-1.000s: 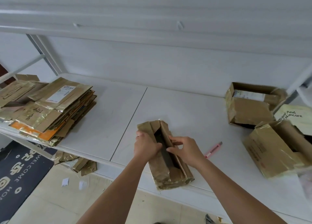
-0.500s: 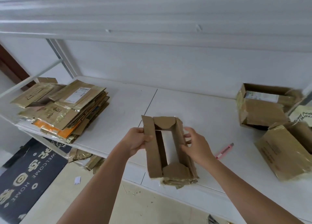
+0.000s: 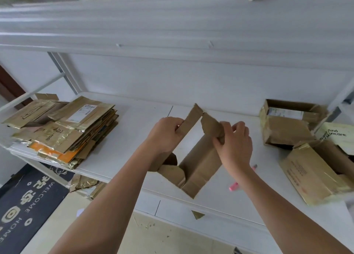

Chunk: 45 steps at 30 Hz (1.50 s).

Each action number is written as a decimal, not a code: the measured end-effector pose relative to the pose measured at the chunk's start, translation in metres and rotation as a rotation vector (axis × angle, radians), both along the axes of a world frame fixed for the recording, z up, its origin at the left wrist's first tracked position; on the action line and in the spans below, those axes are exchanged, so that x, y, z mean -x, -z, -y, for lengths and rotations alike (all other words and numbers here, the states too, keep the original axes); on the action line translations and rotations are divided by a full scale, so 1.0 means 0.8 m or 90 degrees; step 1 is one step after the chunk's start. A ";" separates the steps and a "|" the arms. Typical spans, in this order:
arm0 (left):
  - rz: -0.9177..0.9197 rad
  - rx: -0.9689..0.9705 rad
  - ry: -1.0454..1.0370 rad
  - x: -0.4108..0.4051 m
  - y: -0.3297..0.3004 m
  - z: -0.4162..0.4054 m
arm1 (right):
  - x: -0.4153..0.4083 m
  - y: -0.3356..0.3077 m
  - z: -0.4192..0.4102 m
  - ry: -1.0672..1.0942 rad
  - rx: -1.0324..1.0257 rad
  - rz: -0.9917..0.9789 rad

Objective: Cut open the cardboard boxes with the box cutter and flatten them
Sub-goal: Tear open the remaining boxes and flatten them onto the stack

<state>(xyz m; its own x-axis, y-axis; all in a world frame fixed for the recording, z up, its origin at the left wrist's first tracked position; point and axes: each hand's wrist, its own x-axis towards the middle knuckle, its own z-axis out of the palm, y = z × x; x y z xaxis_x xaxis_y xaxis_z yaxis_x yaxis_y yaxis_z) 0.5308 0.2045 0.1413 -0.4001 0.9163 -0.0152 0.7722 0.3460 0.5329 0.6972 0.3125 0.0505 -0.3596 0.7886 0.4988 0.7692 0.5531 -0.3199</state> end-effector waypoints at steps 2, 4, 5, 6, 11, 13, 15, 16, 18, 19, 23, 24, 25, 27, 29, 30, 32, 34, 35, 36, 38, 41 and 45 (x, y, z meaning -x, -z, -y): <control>-0.025 -0.005 -0.037 0.000 0.008 -0.005 | -0.005 0.001 0.000 -0.062 0.013 -0.001; -0.063 -0.017 -0.113 0.004 0.018 -0.012 | -0.004 0.005 -0.002 -0.080 0.091 -0.031; -0.086 -0.035 -0.155 0.007 0.023 -0.012 | -0.003 0.008 -0.005 -0.082 0.178 -0.075; -0.107 -0.062 -0.185 0.011 0.029 -0.011 | -0.004 0.011 -0.008 -0.086 0.282 -0.147; 0.023 -0.150 -0.372 0.021 0.080 0.014 | -0.017 0.026 -0.010 -0.058 0.538 -0.348; 0.096 -0.066 -0.438 0.024 0.108 0.022 | -0.020 0.033 -0.008 -0.053 0.551 -0.359; 0.153 0.005 -0.459 0.030 0.129 0.025 | -0.021 0.037 -0.007 -0.056 0.529 -0.342; 0.167 0.014 -0.462 0.033 0.136 0.025 | -0.021 0.037 -0.006 -0.063 0.526 -0.342; 0.170 0.007 -0.474 0.037 0.147 0.022 | -0.021 0.038 -0.004 -0.082 0.522 -0.338; 0.168 -0.003 -0.480 0.039 0.150 0.020 | -0.021 0.039 -0.003 -0.096 0.519 -0.334; 0.190 -0.149 -0.465 0.052 0.151 0.020 | -0.028 0.043 -0.015 -0.151 0.493 -0.305; 0.246 -0.203 -0.466 0.062 0.149 0.024 | -0.029 0.045 -0.021 -0.159 0.461 -0.286; 0.354 -0.262 -0.468 0.072 0.148 0.029 | -0.032 0.046 -0.026 -0.171 0.412 -0.267; 0.664 -0.366 -0.446 0.086 0.146 0.044 | -0.037 0.049 -0.030 -0.228 0.281 -0.225; 0.876 -0.392 -0.448 0.095 0.163 0.065 | -0.039 0.058 -0.031 -0.284 0.155 -0.095; 0.925 -0.365 -0.481 0.097 0.178 0.077 | -0.039 0.066 -0.028 -0.306 0.135 -0.010; 0.976 -0.298 -0.560 0.098 0.210 0.104 | -0.035 0.086 -0.019 -0.338 0.184 0.119; 0.964 -0.262 -0.631 0.098 0.232 0.133 | -0.034 0.108 -0.012 -0.397 0.184 0.190; 0.977 -0.281 -0.653 0.099 0.238 0.146 | -0.034 0.120 -0.009 -0.430 0.169 0.247; 0.998 -0.310 -0.673 0.103 0.242 0.155 | -0.034 0.131 -0.007 -0.451 0.171 0.307; 0.953 -0.295 -0.692 0.111 0.241 0.161 | -0.032 0.139 -0.006 -0.455 0.210 0.359; 0.732 -0.168 -0.665 0.118 0.224 0.140 | -0.023 0.143 -0.007 -0.479 0.318 0.369; 0.354 -0.026 -0.570 0.121 0.218 0.107 | -0.008 0.133 -0.012 -0.471 0.452 0.361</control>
<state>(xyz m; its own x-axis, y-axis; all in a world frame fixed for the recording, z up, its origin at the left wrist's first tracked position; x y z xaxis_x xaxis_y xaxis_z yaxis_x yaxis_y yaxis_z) 0.4338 0.1186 -0.0333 -0.8771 0.2938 -0.3801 -0.1127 0.6433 0.7573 0.7035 0.3219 -0.0561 -0.8768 0.3316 -0.3482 0.4669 0.7604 -0.4514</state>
